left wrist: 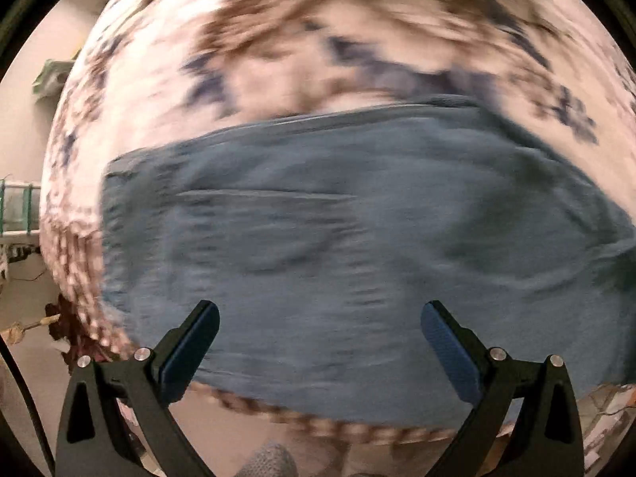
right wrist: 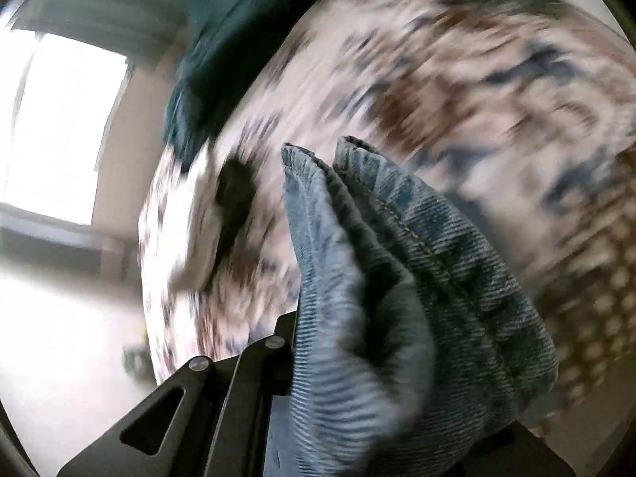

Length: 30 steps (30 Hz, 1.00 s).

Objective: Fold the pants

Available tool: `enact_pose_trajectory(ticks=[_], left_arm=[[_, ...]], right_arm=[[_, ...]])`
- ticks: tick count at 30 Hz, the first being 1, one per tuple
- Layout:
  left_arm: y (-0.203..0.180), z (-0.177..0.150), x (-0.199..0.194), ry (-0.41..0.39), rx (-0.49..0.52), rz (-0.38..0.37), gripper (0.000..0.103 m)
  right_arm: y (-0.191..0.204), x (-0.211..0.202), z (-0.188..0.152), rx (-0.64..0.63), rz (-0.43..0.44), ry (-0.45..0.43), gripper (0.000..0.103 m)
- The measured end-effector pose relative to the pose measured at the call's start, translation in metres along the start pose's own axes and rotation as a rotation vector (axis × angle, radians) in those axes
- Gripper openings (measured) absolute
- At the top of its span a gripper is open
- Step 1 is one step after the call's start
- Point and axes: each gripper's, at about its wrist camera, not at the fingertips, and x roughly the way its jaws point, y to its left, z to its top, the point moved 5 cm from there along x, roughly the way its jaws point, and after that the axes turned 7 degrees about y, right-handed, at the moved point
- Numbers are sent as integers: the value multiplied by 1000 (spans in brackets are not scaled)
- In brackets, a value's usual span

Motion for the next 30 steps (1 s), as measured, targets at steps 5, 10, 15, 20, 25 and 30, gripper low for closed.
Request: enact_pose_trajectory(ticks=[5, 10, 15, 20, 25, 30], left_arm=[[87, -28, 25, -5, -8, 91, 103], [153, -42, 46, 18, -94, 55, 103], [171, -38, 23, -21, -177, -98, 103], [137, -22, -12, -55, -201, -368, 103], [58, -10, 9, 93, -108, -575, 103], [5, -11, 44, 129, -2, -456, 83]], right_arm=[[83, 114, -100, -311, -99, 175, 5], [98, 198, -188, -510, -301, 353, 19], [111, 178, -209, -525, -209, 490, 86], [119, 104, -195, -455, -133, 497, 86], [62, 62, -144, -299, -308, 401, 86], [-22, 49, -105, -55, -459, 366, 86]])
